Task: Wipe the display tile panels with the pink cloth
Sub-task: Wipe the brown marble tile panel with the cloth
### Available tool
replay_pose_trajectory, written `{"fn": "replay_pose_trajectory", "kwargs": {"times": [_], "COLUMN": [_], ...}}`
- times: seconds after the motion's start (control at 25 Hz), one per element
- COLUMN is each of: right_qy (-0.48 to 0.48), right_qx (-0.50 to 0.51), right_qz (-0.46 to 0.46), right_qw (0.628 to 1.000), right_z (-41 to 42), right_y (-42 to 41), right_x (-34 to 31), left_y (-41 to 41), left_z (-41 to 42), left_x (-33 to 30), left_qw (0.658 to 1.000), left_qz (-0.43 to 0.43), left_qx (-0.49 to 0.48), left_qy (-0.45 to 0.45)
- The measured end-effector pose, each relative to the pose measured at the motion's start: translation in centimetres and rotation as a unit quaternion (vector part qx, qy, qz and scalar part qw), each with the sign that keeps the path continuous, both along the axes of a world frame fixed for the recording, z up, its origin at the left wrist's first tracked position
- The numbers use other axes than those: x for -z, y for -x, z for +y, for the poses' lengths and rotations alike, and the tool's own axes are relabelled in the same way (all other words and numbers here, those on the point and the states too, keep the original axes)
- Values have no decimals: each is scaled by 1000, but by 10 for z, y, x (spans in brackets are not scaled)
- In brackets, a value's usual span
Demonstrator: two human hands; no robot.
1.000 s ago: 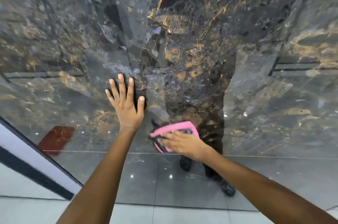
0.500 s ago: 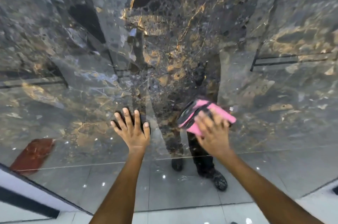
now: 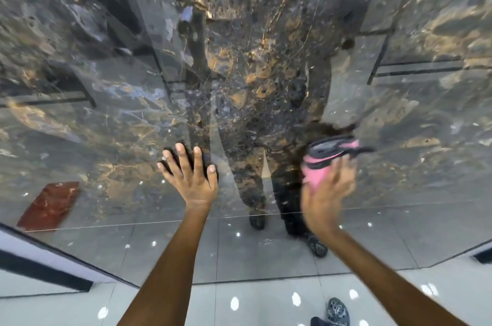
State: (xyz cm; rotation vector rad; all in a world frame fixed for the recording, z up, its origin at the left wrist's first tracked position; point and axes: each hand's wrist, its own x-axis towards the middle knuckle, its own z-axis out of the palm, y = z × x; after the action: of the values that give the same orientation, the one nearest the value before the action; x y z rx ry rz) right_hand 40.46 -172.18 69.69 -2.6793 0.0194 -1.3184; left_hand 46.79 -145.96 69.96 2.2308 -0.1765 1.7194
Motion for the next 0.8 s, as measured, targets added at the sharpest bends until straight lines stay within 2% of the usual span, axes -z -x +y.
{"fn": "replay_pose_trajectory", "kwargs": {"times": [0.04,0.08,0.16,0.2,0.24,0.32,0.4,0.48,0.56,0.64,0.68,0.72,0.76,0.8], "right_qy": [100,220,444,506,530,510,434,416,423,456,440,440,436,436], "right_qx": [-50,-132,-282,-307,-296,-246,-189,-184,-244,-344,-389,-393,-399,-402], "right_qz": [59,125,217,233,239,246,194,187,220,236,301,354,356,322], "right_qw": [992,958,822,772,758,787,859,871,844,786,751,725,724,738], "right_z": [23,41,44,29,10,-46,-99,-104,-35,53,83,96,89,66], "right_y": [1,1,-6,-6,-8,-5,-1,0,-3,-3,-1,-4,-9,-13], "right_x": [26,48,78,82,79,74,65,64,64,61,58,59,61,64], "left_y": [-1,-1,1,2,3,1,-2,-2,-1,0,-1,-1,-2,-3], "left_z": [1,2,2,2,2,3,4,4,5,6,6,7,7,6], "left_x": [0,-1,-2,0,2,3,0,1,5,6,5,4,2,1], "left_qw": [1000,1000,1000,1000,1000,1000,1000,1000,999,999,999,999,999,999], "left_qz": [2,7,13,15,14,8,16,15,17,19,18,14,11,11], "left_qx": [-3,-6,-10,-8,-5,-8,-12,-10,-13,-9,-7,-10,-15,-19], "left_qy": [-2,-5,-15,-16,-18,-24,-22,-23,-25,-24,-26,-29,-31,-33]}}
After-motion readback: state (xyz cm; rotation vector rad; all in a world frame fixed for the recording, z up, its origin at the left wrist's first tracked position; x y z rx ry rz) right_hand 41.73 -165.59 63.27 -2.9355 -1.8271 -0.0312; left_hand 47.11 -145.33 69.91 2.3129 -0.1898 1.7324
